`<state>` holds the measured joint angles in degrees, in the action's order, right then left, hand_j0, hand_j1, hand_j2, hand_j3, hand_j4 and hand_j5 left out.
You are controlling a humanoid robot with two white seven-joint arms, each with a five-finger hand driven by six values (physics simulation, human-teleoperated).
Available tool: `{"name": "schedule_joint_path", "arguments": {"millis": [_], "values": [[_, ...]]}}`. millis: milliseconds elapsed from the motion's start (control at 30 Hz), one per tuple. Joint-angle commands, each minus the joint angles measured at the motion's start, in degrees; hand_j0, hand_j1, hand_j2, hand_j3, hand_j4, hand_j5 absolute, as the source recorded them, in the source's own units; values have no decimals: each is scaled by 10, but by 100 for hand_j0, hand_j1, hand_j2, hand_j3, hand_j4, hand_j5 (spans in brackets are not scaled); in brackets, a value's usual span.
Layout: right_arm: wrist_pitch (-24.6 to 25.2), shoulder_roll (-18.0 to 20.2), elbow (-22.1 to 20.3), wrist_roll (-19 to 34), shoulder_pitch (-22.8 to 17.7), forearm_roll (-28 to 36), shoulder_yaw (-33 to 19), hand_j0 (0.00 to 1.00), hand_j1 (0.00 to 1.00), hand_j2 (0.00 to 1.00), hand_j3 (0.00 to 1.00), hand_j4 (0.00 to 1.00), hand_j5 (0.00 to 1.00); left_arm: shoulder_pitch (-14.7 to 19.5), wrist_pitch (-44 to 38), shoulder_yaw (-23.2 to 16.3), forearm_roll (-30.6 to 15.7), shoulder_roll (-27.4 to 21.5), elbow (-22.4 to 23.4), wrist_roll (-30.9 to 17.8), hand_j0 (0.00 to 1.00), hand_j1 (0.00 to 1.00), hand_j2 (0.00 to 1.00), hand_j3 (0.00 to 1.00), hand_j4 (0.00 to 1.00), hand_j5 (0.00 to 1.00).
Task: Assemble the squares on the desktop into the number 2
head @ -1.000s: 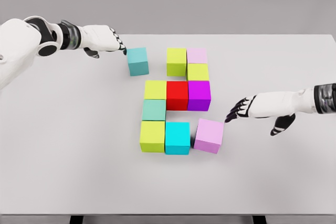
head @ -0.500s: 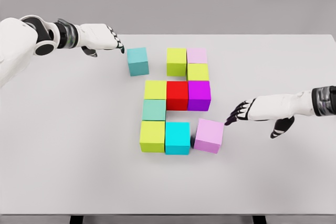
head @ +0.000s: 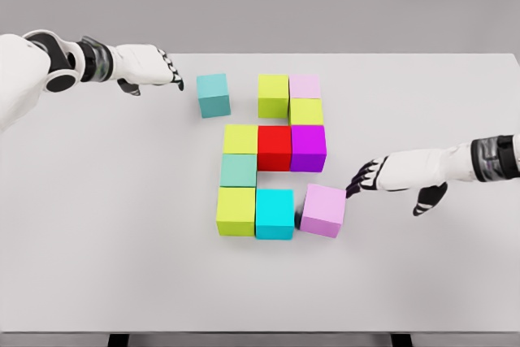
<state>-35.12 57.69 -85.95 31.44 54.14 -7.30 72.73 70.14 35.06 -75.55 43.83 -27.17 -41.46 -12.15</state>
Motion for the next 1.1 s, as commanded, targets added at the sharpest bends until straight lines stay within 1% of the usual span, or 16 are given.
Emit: {"name": "schedule_joint_path", "arguments": {"millis": [0,100,367,633,667,767,800,867,1067], "values": [[1,-4,0,0,0,3,0,100,100,100,100,100,100,0,-1,-2,-2,-2,-7,-2,83,83,83,83,83,83],[1,-7,-1,0,0,3,0,100,100,100,100,100,100,0,-1,-10,-3,0,-17,-2,83,83,83,83,83,83],[1,-18,-3,1,1,4,-1,100,100,100,100,100,100,0,-1,-10,-4,5,-26,-2,83,83,83,83,83,83],[1,1,7,0,4,7,-4,100,100,100,100,100,100,0,-1,-10,-5,16,-26,-2,83,83,83,83,83,83],[1,13,1,0,4,6,-3,100,100,100,100,100,100,0,-1,-10,-5,20,-26,-2,83,83,83,83,83,83],[1,19,-20,0,1,3,0,100,100,100,100,100,100,1,-1,-9,-7,23,-26,-2,83,83,83,83,83,83],[1,30,-35,0,0,3,0,100,100,100,100,100,100,1,-1,-8,-8,23,-25,-2,83,83,83,83,83,83],[1,37,-53,0,0,3,1,100,100,100,100,100,100,1,-1,-8,-8,24,-25,-2,83,83,83,83,83,83],[1,31,-61,1,-1,2,13,100,100,100,100,100,100,2,-1,-7,-9,25,-26,-2,83,83,83,83,83,83]]}}
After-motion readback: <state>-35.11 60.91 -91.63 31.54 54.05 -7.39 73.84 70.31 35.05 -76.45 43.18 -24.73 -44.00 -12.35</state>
